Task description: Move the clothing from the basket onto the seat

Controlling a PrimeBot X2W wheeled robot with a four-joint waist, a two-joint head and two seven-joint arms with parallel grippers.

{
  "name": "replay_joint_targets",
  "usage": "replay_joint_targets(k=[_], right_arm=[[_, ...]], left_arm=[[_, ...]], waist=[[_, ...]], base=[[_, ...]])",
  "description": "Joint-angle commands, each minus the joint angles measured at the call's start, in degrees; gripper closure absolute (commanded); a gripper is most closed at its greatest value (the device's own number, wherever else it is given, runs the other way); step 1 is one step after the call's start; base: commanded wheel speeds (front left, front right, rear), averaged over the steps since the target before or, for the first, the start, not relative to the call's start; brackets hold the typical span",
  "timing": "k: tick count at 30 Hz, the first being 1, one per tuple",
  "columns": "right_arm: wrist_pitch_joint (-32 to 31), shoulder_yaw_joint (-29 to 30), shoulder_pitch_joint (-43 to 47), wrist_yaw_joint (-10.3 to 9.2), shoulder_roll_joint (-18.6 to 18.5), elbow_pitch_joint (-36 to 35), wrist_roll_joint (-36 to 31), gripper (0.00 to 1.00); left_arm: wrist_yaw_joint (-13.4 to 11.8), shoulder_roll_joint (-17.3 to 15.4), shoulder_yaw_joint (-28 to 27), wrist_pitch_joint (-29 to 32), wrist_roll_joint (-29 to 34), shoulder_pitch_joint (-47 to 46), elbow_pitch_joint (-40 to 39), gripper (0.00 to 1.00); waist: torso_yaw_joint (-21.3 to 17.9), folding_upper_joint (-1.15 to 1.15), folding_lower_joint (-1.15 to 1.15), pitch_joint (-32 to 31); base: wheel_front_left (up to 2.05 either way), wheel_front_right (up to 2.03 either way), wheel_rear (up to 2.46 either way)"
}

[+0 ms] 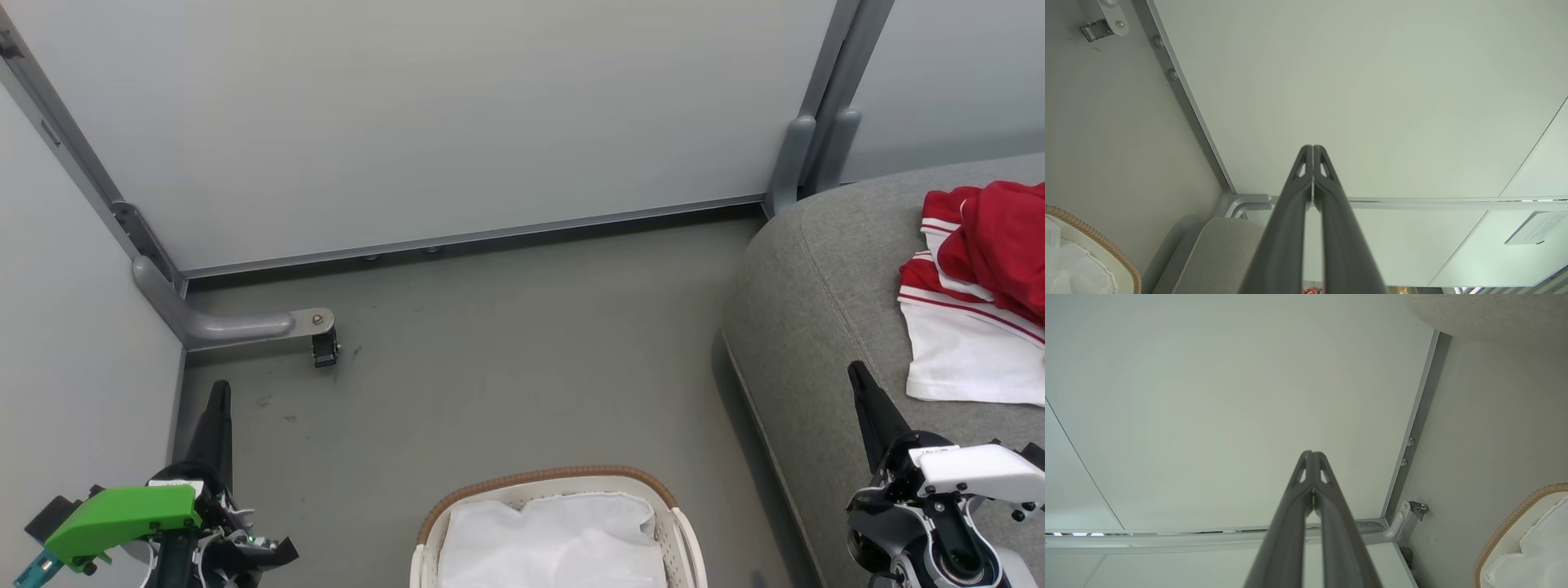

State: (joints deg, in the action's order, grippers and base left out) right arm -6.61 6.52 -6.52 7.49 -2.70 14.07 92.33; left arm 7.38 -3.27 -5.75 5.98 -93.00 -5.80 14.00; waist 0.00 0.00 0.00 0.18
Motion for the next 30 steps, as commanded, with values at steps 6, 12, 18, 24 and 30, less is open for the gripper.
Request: replay_joint_targets(k=[6, 12, 18, 24, 30], right_arm=[[-0.1, 0.1, 0.61, 0.0, -0.34, -0.19, 0.16, 1.0], [-0.1, 0.1, 0.61, 0.0, -0.34, -0.19, 0.16, 1.0], [-0.1, 0.1, 0.62, 0.0, -0.34, -0.19, 0.16, 1.0], [-0.1, 0.1, 0.62, 0.0, -0.34, -0.19, 0.17, 1.0], [-0.09, 0.09, 0.61, 0.0, -0.34, -0.19, 0.17, 1.0]], left_arm=[[0.2, -0.18, -0.33, 0.27, 0.14, -0.65, -0.02, 1.0], [0.2, -0.13, -0.39, 0.31, 0.21, -0.65, -0.01, 1.0], [0.2, -0.09, -0.43, 0.37, 0.27, -0.66, -0.03, 1.0], [0.2, -0.05, -0.48, 0.42, 0.34, -0.66, -0.03, 1.0], [0.2, 0.0, -0.52, 0.36, 0.36, -0.67, 0.0, 1.0]], waist=[[0.0, 0.0, 0.0, 0.0], [0.0, 0.0, 0.0, 0.0], [0.0, 0.0, 0.0, 0.0], [0.0, 0.0, 0.0, 0.0], [0.0, 0.0, 0.0, 0.0]], base=[[0.0, 0.0, 0.0], [0.0, 0.0, 0.0], [0.0, 0.0, 0.0], [0.0, 0.0, 0.0], [0.0, 0.0, 0.0]])
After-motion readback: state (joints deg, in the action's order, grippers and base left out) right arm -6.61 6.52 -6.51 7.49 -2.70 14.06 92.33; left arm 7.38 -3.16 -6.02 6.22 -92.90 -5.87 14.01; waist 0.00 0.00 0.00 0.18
